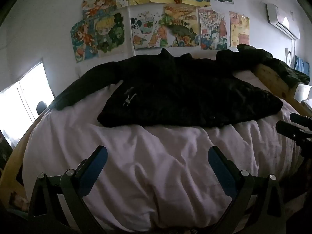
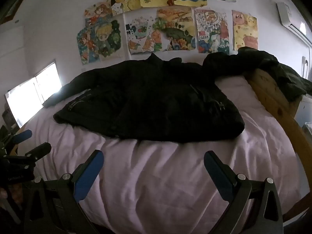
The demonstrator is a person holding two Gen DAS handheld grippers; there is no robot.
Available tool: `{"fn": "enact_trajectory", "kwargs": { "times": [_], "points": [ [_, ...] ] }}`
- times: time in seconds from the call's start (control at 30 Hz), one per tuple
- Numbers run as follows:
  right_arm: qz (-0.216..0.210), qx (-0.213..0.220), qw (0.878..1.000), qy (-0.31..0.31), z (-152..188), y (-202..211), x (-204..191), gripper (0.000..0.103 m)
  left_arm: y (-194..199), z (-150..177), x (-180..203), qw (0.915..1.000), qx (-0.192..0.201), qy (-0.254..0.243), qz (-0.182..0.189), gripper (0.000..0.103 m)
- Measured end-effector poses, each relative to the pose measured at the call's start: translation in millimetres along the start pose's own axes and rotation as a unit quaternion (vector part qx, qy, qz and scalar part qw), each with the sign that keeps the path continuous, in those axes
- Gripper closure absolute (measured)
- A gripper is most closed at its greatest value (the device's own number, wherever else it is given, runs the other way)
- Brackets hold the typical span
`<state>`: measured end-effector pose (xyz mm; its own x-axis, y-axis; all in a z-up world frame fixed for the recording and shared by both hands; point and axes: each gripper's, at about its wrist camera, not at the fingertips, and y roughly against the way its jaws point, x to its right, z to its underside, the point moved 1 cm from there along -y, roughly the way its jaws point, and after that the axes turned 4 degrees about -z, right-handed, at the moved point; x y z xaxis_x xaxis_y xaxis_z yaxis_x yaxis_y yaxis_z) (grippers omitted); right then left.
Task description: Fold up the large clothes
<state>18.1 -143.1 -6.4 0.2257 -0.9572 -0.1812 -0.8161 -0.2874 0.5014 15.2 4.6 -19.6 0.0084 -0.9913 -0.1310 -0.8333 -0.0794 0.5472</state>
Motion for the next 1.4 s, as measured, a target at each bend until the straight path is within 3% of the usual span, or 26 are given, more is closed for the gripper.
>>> {"fn": "enact_trajectory", "kwargs": {
  "times": [1.4],
  "points": [
    [0.007,-0.011,1.0,-0.002,-4.7,-1.0,-2.8,0.0,1.8,-3.8,-1.9,1.0,-0.004,0.002,0.0,0.002]
  ]
}}
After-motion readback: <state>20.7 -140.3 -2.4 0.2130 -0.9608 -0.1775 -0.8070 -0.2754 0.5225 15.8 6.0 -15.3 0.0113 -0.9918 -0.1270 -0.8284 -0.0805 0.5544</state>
